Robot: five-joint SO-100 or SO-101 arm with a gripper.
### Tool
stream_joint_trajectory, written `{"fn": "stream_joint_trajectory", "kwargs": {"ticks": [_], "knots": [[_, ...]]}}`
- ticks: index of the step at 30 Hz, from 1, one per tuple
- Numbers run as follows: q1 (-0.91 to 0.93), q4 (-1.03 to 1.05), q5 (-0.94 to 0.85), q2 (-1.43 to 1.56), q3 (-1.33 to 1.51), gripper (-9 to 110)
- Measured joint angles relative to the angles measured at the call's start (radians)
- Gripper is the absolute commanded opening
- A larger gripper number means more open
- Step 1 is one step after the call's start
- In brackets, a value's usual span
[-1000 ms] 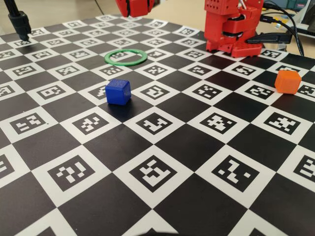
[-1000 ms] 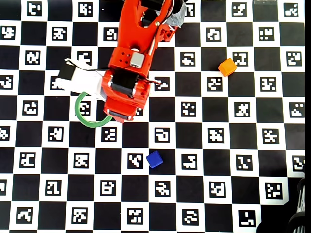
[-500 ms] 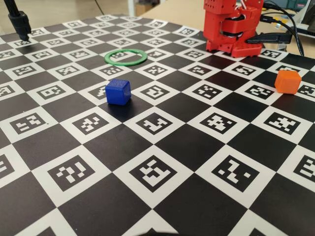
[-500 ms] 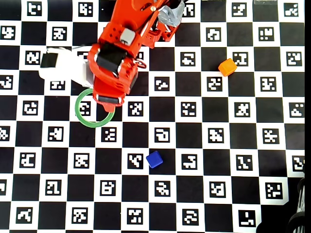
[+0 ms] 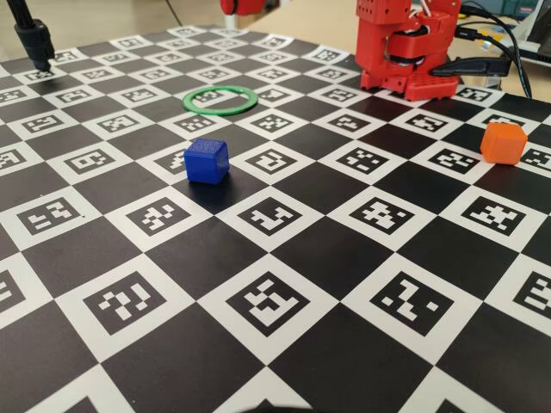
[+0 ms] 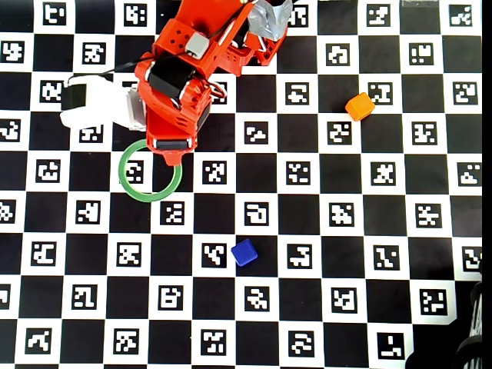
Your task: Grab the red cube then put it in the green circle then put the blue cube on top and finally the orange cube on top
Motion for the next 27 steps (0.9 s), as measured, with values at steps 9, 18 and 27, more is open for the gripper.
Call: {"fn": "stream_joint_trajectory", "kwargs": {"ticks": [9, 18, 27], "knots": [[0.043, -0.135, -0.074, -0.014, 0.077, 7], [0.074, -0.247, -0.098, -0.132, 0.095, 7], [0.104, -0.342, -0.100, -0.233, 0.123, 7]]}}
